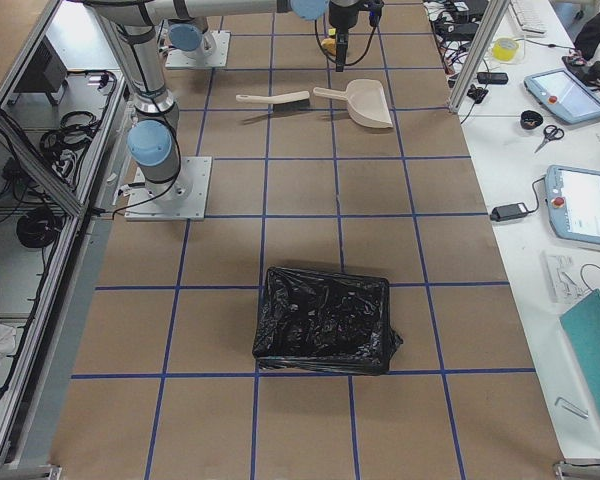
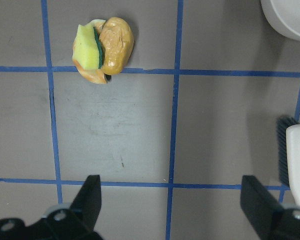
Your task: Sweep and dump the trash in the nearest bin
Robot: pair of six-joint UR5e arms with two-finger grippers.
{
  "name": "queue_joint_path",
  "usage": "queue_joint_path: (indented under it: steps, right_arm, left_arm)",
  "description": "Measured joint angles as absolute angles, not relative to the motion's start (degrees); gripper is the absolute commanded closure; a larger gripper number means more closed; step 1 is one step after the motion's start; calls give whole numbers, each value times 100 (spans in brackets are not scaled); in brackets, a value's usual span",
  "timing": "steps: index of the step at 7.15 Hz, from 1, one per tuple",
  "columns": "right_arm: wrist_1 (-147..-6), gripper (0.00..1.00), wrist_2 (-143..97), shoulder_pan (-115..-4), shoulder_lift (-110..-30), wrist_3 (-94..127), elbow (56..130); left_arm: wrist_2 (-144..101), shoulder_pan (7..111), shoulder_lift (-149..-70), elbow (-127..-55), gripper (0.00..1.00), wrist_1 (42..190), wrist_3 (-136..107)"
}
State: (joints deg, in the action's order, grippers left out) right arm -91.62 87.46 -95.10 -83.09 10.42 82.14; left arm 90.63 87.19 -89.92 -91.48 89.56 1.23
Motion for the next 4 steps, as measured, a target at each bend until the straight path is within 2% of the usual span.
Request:
queue_joint_path:
  steps: [4]
  right_arm:
    - [-9160,0,8767,-9510,-8336,1049,8342]
  left_arm:
    - [9044,8719,-8980,-9144,0,8959,112]
